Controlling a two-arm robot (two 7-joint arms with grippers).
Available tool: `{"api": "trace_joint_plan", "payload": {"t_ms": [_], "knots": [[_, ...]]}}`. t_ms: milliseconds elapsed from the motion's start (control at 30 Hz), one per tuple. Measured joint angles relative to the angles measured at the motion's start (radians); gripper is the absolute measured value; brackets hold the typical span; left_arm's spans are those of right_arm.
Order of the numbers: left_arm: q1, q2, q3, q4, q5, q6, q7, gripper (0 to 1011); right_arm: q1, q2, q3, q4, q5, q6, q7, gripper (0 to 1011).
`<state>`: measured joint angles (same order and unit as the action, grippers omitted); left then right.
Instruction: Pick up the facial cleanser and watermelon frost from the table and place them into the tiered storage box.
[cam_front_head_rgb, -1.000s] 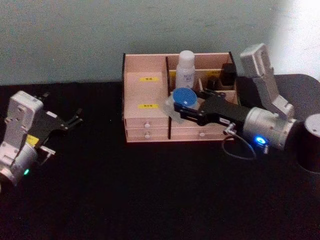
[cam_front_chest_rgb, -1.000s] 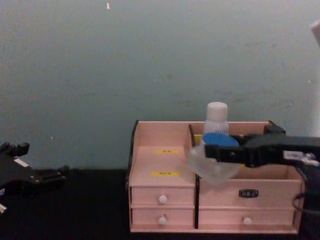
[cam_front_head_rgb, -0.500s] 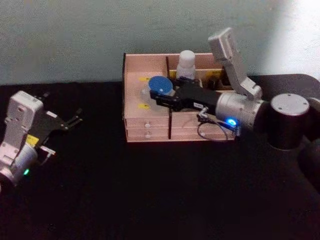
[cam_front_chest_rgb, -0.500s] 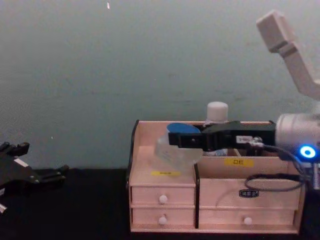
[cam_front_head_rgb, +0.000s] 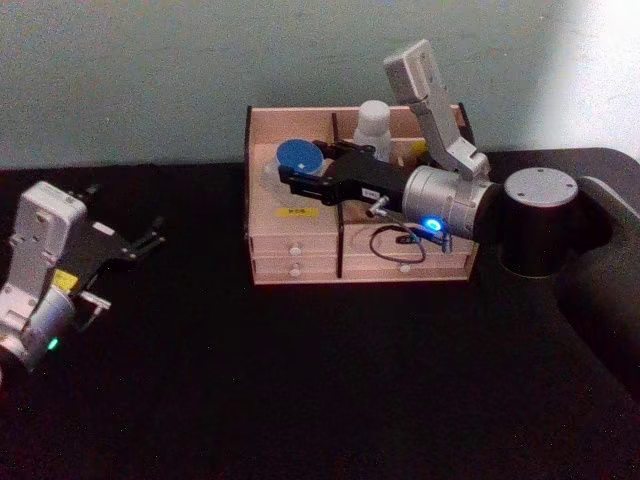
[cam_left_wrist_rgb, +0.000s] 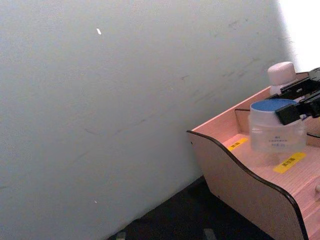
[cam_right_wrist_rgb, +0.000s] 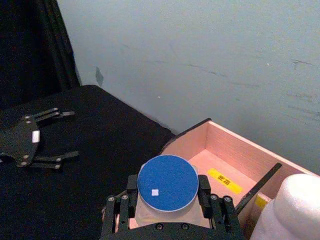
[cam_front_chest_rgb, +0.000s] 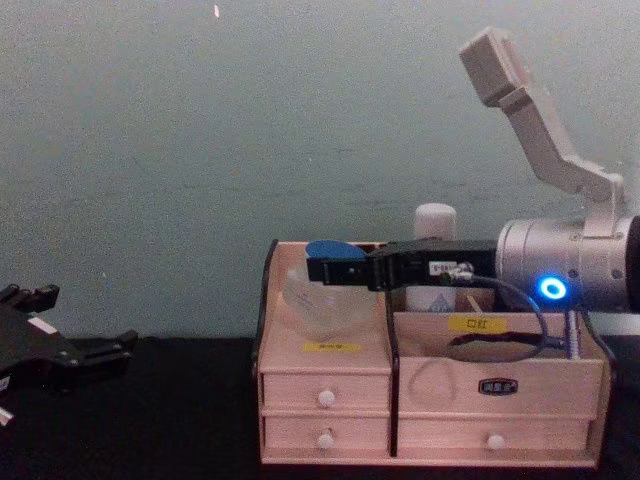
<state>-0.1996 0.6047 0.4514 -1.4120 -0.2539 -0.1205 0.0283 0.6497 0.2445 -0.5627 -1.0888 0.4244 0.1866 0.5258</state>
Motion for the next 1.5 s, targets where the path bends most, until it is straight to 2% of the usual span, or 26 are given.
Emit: {"api": "trace_joint_plan", "payload": {"t_ms": [400, 633, 1367, 1433, 1500], "knots": [[0.000, 0.000, 0.000, 0.000, 0.000, 0.000, 0.000, 1001, 0.037, -0.050, 0.005, 0.101, -0.026, -0.017, -0.014, 720], [0.000, 0.000, 0.000, 0.000, 0.000, 0.000, 0.000, 1001, 0.046, -0.062, 0.014, 0.125, -0.035, -0.017, -0.016, 720], [0.000, 0.000, 0.000, 0.000, 0.000, 0.000, 0.000, 1001, 0.047, -0.064, 0.016, 0.129, -0.036, -0.018, -0.017, 721], [0.000, 0.000, 0.000, 0.000, 0.000, 0.000, 0.000, 1001, 0.047, -0.064, 0.015, 0.129, -0.036, -0.018, -0.017, 748], [0.000, 0.000, 0.000, 0.000, 0.000, 0.000, 0.000, 1001, 0.047, -0.064, 0.015, 0.129, -0.036, -0.018, -0.017, 817]]}}
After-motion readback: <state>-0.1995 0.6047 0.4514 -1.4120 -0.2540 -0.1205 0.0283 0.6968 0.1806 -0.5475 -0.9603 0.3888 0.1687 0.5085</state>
